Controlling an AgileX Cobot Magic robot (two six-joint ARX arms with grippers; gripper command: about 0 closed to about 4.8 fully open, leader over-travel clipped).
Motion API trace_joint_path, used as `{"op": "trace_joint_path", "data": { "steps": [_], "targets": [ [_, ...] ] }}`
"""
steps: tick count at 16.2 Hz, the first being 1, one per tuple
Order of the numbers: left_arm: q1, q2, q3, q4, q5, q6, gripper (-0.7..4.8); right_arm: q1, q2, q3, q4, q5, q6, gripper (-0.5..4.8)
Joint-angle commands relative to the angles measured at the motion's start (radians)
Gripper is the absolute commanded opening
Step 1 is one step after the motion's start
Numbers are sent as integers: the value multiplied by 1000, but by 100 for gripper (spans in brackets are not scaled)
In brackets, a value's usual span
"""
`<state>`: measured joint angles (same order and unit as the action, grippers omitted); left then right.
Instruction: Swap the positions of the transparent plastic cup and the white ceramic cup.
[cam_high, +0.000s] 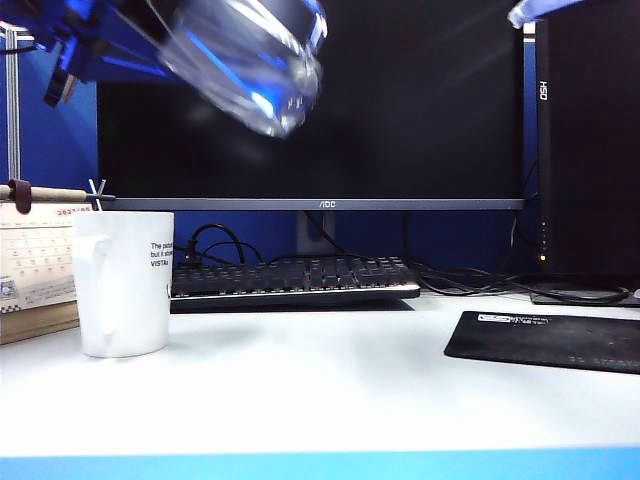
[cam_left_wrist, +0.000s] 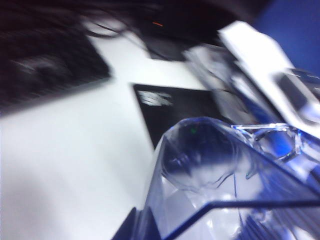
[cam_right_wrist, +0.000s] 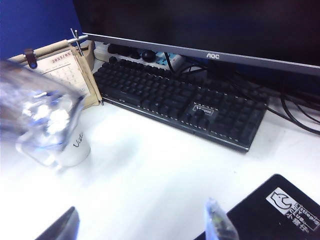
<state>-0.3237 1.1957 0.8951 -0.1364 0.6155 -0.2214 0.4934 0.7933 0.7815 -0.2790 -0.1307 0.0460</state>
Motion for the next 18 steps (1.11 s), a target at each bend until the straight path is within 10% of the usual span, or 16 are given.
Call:
{"op": "trace_joint_path", "data": {
  "steps": [1, 6, 18],
  "targets": [
    [-70, -6, 84, -40, -189, 28, -6, 1, -26, 2, 13, 2, 12, 323],
    [-193, 112, 359, -390, -456, 80, -6, 1, -32, 2, -24, 2, 40, 301],
    [-193, 454, 813, -803, -335, 141, -6, 0, -82, 2, -113, 1, 32, 301]
  ]
}}
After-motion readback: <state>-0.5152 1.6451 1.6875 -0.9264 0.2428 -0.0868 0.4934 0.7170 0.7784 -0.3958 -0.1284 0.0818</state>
